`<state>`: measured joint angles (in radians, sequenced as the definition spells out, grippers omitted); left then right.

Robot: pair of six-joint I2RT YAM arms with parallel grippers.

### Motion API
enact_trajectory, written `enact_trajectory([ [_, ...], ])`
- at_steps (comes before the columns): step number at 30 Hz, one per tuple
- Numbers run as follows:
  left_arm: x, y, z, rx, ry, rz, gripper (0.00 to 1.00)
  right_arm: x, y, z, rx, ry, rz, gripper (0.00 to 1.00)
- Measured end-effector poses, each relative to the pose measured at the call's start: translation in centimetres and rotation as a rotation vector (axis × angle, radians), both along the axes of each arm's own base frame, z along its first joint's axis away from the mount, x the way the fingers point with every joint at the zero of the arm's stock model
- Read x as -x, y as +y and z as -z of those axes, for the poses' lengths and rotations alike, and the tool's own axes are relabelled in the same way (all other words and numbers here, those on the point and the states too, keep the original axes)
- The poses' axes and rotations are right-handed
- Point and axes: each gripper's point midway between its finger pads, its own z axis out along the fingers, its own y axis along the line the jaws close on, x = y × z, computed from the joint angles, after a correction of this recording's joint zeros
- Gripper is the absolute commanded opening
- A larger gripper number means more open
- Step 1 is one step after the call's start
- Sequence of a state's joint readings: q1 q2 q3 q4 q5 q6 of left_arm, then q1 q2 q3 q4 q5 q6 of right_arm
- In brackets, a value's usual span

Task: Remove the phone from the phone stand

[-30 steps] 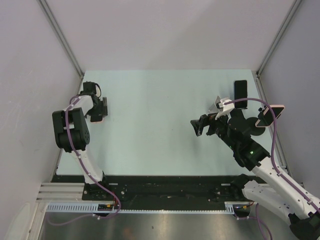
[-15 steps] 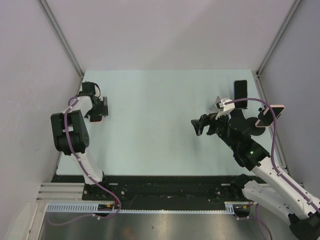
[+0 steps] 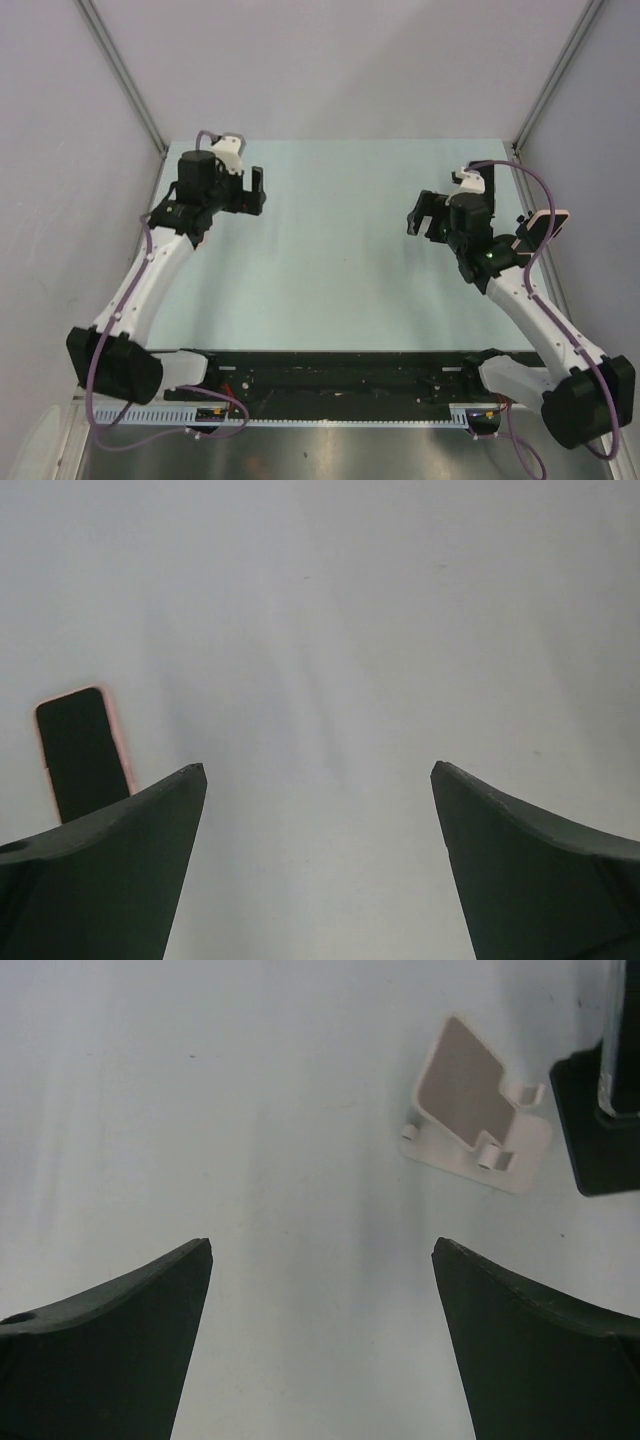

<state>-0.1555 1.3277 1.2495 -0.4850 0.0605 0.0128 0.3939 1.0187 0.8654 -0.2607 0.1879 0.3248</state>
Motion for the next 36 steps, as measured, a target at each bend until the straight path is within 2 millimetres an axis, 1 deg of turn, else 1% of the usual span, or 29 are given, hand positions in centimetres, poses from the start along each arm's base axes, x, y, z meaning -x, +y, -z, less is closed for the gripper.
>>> enact_trajectory([
  [2, 2.1, -3.0, -1.5, 0.026, -0.045, 0.092, 1.00, -1.1, -1.4, 1.8, -0.015, 0.060, 0.060, 0.97],
  [3, 3.2, -4.1, -2.0, 0.037, -0.060, 0.133, 1.00, -1.6, -2.1, 2.9, -0.019, 0.093, 0.090, 0.97],
  [4, 4.3, -5.0, -2.3, 0.048, -0.071, 0.168, 1.00, -2.0, -2.5, 3.6, -0.023, 0.116, 0.113, 0.97],
  [6, 6.2, -5.8, -2.5, 0.066, -0.090, 0.212, 1.00, -2.9, -3.8, 6.0, -0.023, 0.180, 0.180, 0.97],
  [8, 7.7, -5.9, -2.3, 0.076, -0.102, 0.231, 1.00, -3.4, -4.4, 7.7, -0.008, 0.220, 0.217, 0.98],
  [10, 8.9, -5.6, -1.6, 0.079, -0.120, 0.233, 1.00, -4.0, -5.0, 9.0, 0.008, 0.243, 0.247, 0.99],
  [12, 10.1, -5.1, -0.5, 0.078, -0.128, 0.229, 1.00, -4.9, -5.4, 9.9, 0.018, 0.246, 0.261, 0.99],
  [14, 10.7, -4.7, 0.5, 0.074, -0.125, 0.223, 1.00, -5.7, -5.9, 10.5, 0.036, 0.241, 0.272, 1.00],
  [15, 10.9, -4.6, 0.9, 0.072, -0.122, 0.219, 1.00, -6.1, -6.2, 10.9, 0.051, 0.238, 0.274, 1.00],
  [17, 11.0, -4.5, 0.9, 0.069, -0.125, 0.214, 1.00, -6.7, -6.7, 11.6, 0.075, 0.236, 0.275, 1.00],
  [23, 10.8, -4.4, -0.4, 0.081, -0.185, 0.211, 1.00, -8.5, -7.2, 13.1, 0.135, 0.220, 0.239, 1.00],
  [26, 10.8, -4.4, -1.0, 0.086, -0.208, 0.211, 1.00, -9.1, -6.9, 13.9, 0.153, 0.226, 0.215, 1.00],
  [29, 10.8, -4.4, -1.1, 0.087, -0.212, 0.211, 1.00, -9.6, -6.6, 14.8, 0.164, 0.239, 0.194, 1.00],
  [33, 10.8, -4.4, -0.9, 0.087, -0.211, 0.211, 1.00, -10.2, -5.1, 15.2, 0.182, 0.244, 0.152, 1.00],
  [36, 10.8, -4.5, -1.0, 0.087, -0.213, 0.211, 1.00, -10.6, -2.5, 14.8, 0.196, 0.232, 0.092, 0.99],
])
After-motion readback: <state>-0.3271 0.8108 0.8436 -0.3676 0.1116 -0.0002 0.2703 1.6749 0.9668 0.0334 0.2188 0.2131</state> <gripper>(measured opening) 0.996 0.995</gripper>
